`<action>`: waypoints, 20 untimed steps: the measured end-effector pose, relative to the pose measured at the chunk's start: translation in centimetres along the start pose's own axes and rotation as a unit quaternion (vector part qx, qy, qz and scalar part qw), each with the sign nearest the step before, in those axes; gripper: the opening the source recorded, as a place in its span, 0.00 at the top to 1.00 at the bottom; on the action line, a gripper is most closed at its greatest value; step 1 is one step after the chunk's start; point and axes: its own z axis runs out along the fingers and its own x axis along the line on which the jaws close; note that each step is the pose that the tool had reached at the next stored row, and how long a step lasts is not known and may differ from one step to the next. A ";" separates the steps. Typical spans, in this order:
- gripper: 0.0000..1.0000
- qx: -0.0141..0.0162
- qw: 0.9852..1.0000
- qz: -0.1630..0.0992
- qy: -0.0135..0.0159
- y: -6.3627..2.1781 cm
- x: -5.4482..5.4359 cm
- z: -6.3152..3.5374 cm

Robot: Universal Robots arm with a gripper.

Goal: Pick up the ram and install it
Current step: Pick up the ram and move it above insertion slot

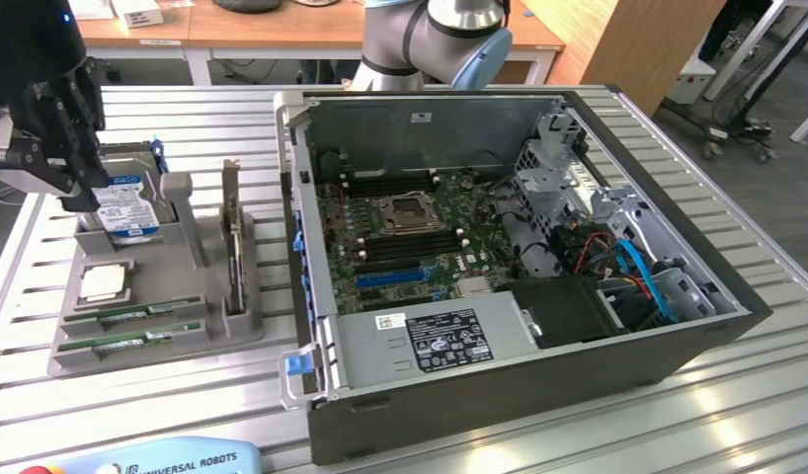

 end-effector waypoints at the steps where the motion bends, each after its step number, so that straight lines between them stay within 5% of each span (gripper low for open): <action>1: 0.65 0.000 1.000 -0.001 -0.001 0.00 0.0 0.02; 8: 0.65 -0.001 0.999 -0.041 0.001 -0.02 0.1 0.04; 20: 0.65 -0.001 0.999 -0.043 0.001 -0.11 0.8 0.03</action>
